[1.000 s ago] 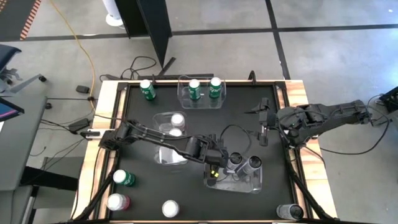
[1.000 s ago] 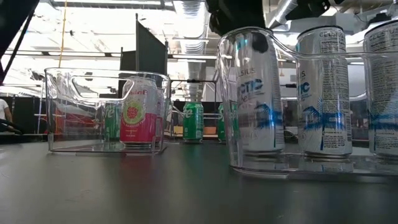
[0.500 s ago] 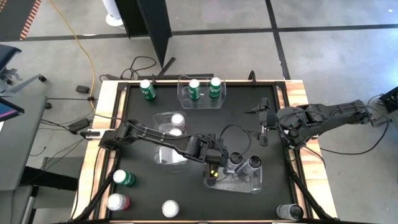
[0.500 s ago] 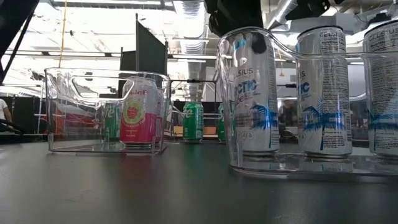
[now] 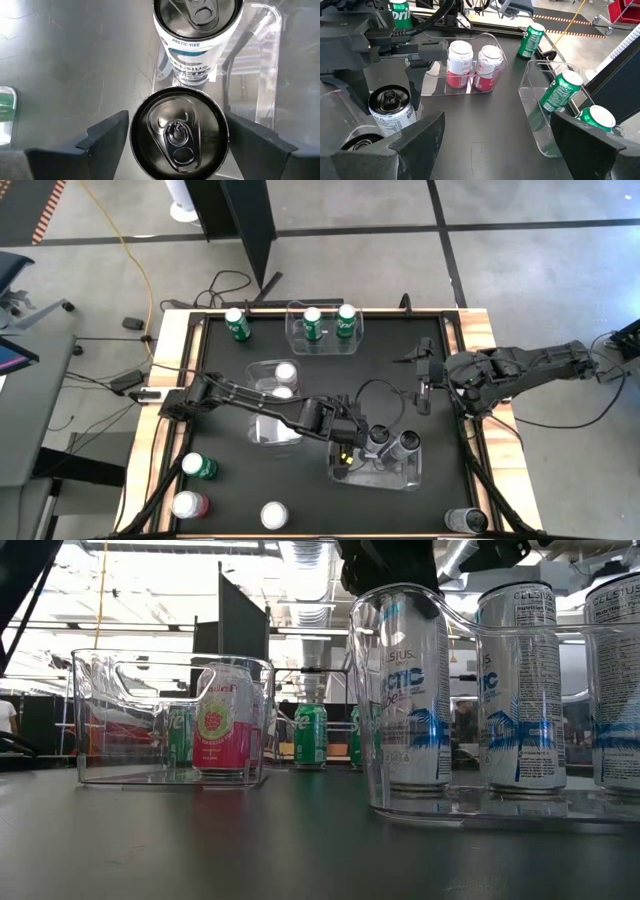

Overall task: Sort soda cans
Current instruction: Put the white soda can into the bottom transparent bin, then put the green soda can into the top transparent bin

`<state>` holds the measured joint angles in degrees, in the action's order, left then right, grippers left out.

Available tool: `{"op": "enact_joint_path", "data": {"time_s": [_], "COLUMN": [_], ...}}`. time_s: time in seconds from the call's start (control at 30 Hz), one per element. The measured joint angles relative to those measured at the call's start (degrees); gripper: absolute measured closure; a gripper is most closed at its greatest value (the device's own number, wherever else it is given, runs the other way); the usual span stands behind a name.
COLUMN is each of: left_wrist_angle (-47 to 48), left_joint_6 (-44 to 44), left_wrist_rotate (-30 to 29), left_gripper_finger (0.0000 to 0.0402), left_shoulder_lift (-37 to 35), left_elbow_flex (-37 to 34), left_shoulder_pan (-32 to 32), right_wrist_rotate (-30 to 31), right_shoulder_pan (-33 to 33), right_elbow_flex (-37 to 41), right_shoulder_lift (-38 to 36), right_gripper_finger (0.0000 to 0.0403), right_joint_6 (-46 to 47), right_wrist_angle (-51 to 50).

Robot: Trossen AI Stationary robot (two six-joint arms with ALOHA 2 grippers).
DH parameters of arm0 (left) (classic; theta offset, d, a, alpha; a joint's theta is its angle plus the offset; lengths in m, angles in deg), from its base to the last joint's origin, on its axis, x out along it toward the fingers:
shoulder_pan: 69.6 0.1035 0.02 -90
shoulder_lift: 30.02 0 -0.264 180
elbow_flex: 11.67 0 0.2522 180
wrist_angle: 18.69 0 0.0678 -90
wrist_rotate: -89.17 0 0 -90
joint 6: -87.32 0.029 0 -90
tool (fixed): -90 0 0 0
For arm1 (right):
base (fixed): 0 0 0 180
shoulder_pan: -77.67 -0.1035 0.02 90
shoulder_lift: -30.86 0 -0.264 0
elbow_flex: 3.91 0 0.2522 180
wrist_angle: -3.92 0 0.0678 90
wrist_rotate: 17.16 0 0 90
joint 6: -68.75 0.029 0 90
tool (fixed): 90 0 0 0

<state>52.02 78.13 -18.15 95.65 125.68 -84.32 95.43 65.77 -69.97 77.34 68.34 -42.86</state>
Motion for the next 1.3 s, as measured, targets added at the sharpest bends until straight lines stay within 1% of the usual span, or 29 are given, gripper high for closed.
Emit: {"op": "enact_joint_path", "data": {"time_s": [0.2,0.57,0.83,1.1,1.23,1.3], "left_wrist_angle": [0.70,3.17,4.44,11.18,11.70,12.67], "left_joint_6": [0.80,2.45,2.51,1.35,0.63,-0.41], "left_wrist_rotate": [-0.15,-0.12,-2.86,-9.10,-12.79,-16.00], "left_gripper_finger": [0.0082,0.0082,0.0081,0.0081,0.0081,0.0081], "left_shoulder_lift": [0.04,0.04,0.04,0.04,-2.03,-3.56], "left_elbow_flex": [0.85,4.73,7.41,11.43,10.93,10.93], "left_shoulder_pan": [-0.62,-1.33,-1.88,-2.94,-3.28,-3.32], "right_wrist_rotate": [-0.04,-0.13,-0.17,-0.20,-0.20,-0.21], "right_shoulder_pan": [0.00,0.00,0.00,-0.02,-0.02,-0.02], "right_elbow_flex": [0.00,0.00,0.00,0.00,0.00,0.00], "right_shoulder_lift": [0.00,0.00,0.00,0.00,0.01,0.02], "right_gripper_finger": [0.0023,0.0023,0.0023,0.0023,0.0023,0.0023], "right_joint_6": [-0.02,-0.02,-0.02,-0.06,-0.07,-0.08], "right_wrist_angle": [0.01,-0.01,-0.01,-0.14,-1.03,-1.21]}}
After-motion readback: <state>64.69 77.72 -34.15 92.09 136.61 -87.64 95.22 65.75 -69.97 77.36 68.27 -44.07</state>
